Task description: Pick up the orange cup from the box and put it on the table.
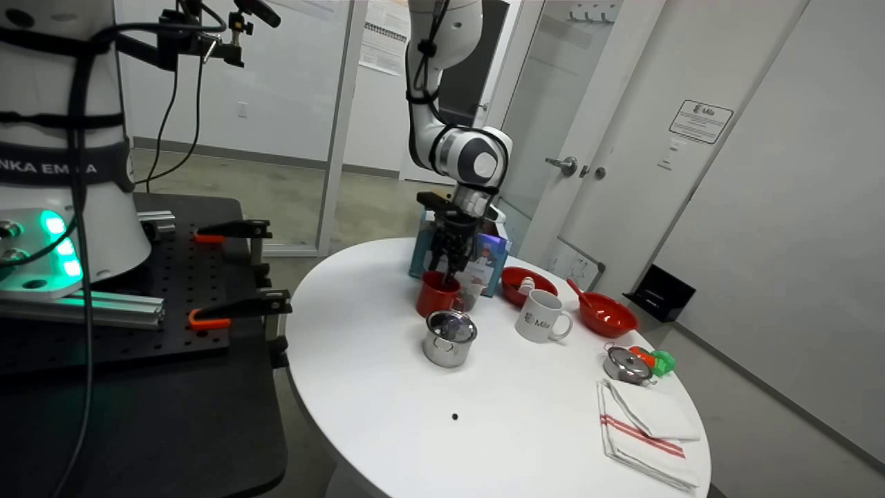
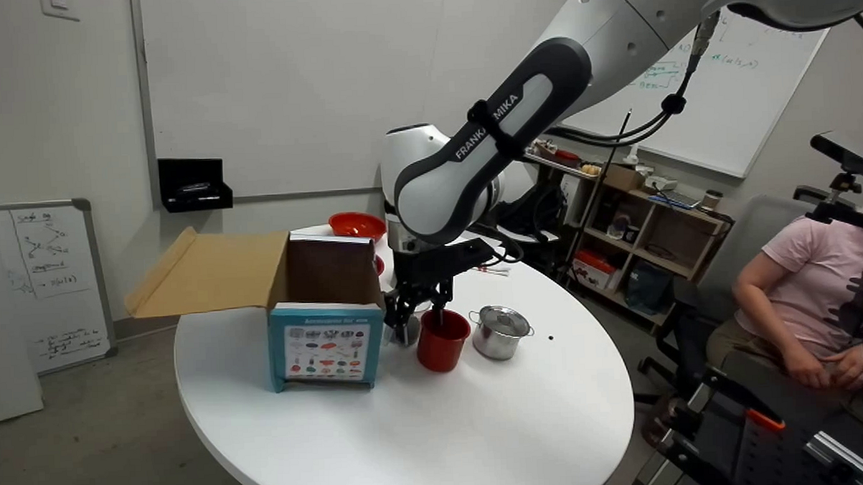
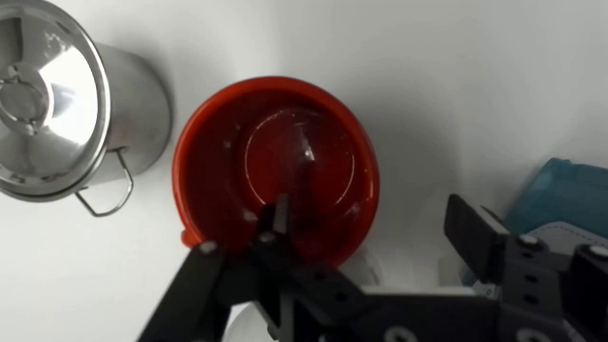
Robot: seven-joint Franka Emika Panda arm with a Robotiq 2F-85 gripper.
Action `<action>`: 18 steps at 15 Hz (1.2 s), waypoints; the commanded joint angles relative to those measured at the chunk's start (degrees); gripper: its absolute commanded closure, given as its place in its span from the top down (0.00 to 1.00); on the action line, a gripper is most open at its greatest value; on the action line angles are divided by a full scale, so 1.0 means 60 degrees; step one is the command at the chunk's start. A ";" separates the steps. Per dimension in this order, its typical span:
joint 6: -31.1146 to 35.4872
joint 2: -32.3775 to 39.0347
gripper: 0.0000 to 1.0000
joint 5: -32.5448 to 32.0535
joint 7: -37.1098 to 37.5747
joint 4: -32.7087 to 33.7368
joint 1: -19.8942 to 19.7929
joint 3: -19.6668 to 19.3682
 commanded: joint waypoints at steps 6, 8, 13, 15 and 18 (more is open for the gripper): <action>0.0757 -0.1114 1.00 0.1075 -0.2405 -0.1047 -0.0526 0.0907; 0.0655 -0.1475 1.00 0.1372 -0.2949 -0.1367 -0.0738 0.1163; 0.0525 -0.1581 1.00 0.1549 -0.3115 -0.1335 -0.0643 0.1059; 0.0526 -0.1714 1.00 0.1565 -0.3189 -0.1487 -0.0696 0.1089; 0.0552 -0.1739 1.00 0.1569 -0.3198 -0.1567 -0.0696 0.1101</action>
